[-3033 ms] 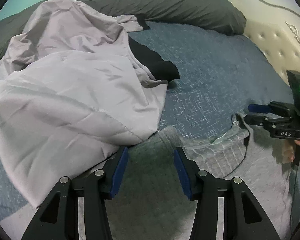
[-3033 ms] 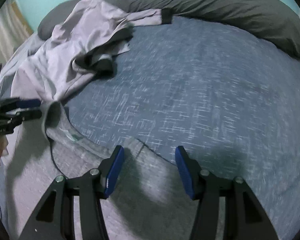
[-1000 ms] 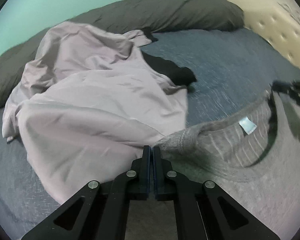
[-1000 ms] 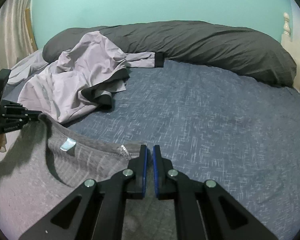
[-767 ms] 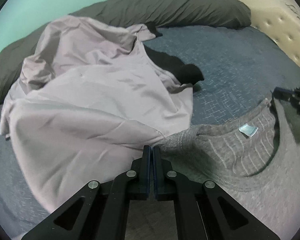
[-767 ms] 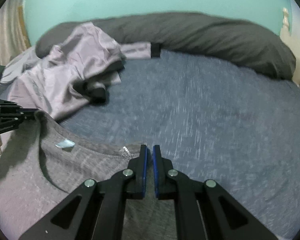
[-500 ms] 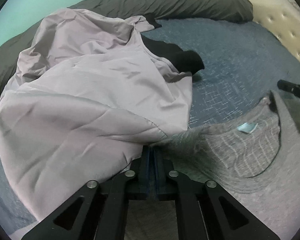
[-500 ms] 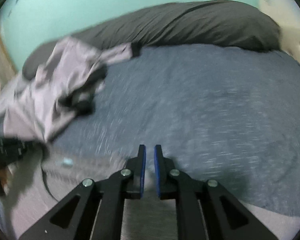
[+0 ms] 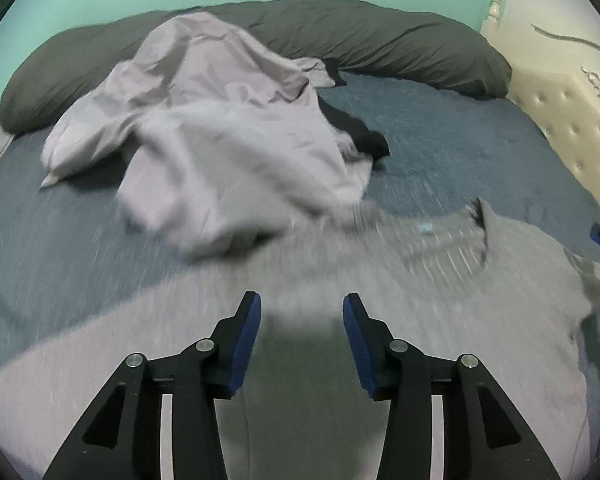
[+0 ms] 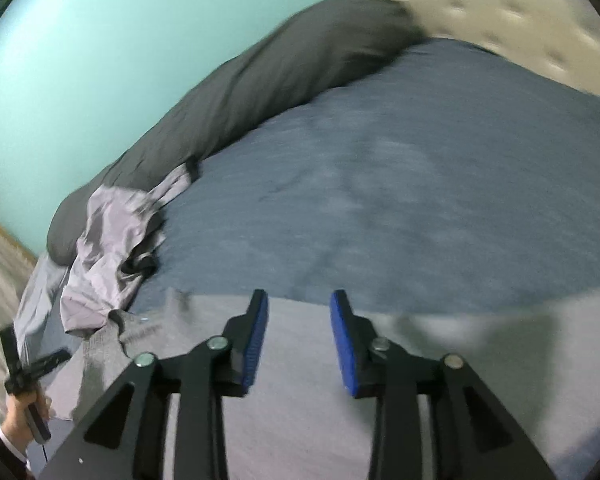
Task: Fold clothes
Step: 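Grasp the grey sweater sleeve cuff with the right gripper and lift it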
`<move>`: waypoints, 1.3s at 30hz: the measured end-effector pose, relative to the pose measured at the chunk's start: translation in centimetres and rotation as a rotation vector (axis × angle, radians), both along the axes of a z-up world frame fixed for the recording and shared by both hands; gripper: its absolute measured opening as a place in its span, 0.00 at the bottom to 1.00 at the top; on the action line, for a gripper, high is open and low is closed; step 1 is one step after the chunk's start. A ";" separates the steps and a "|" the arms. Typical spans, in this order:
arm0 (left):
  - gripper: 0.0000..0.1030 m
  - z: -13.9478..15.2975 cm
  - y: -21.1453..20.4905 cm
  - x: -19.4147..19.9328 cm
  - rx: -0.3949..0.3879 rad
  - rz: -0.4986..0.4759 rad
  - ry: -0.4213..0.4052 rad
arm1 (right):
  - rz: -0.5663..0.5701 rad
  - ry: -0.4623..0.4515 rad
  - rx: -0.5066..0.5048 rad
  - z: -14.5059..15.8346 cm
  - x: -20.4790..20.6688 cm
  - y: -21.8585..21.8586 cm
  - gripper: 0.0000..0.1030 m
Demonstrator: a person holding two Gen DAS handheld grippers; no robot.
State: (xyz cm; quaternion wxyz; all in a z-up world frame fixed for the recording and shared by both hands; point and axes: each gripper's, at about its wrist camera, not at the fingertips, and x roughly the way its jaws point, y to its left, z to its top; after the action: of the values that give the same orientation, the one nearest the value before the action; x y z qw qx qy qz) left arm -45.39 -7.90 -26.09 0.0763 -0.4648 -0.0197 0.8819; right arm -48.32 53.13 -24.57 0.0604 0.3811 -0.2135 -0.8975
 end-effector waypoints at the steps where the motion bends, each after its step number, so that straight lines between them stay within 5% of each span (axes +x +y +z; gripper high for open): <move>1: 0.47 0.0 -0.3 1.0 0.001 0.008 -0.006 | -0.028 -0.005 -0.002 0.0 1.1 1.7 0.47; 16: 0.48 -0.2 -1.4 14.6 0.035 0.114 -0.076 | -0.480 -0.046 -0.134 -1.3 15.8 25.3 0.52; 24: 0.48 0.5 -0.1 17.4 -0.002 0.102 -0.073 | -0.568 -0.081 -0.167 -2.8 17.0 30.9 0.53; 32: 0.48 0.4 1.1 18.2 -0.024 0.084 -0.078 | -0.541 -0.080 -0.155 -3.9 14.6 31.2 0.53; 34: 0.48 0.4 1.1 18.2 -0.025 0.085 -0.079 | -0.530 -0.078 -0.144 -4.0 14.0 31.0 0.48; 39: 0.48 0.1 1.2 18.4 -0.036 0.077 -0.079 | -0.484 -0.048 -0.031 -3.6 13.0 29.5 0.15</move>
State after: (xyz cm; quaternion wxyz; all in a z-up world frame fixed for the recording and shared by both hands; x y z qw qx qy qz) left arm -27.04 -6.72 -26.02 0.0332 -0.4994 -0.0245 0.8654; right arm -35.37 82.63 -28.19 -0.1556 0.3392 -0.3136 -0.8732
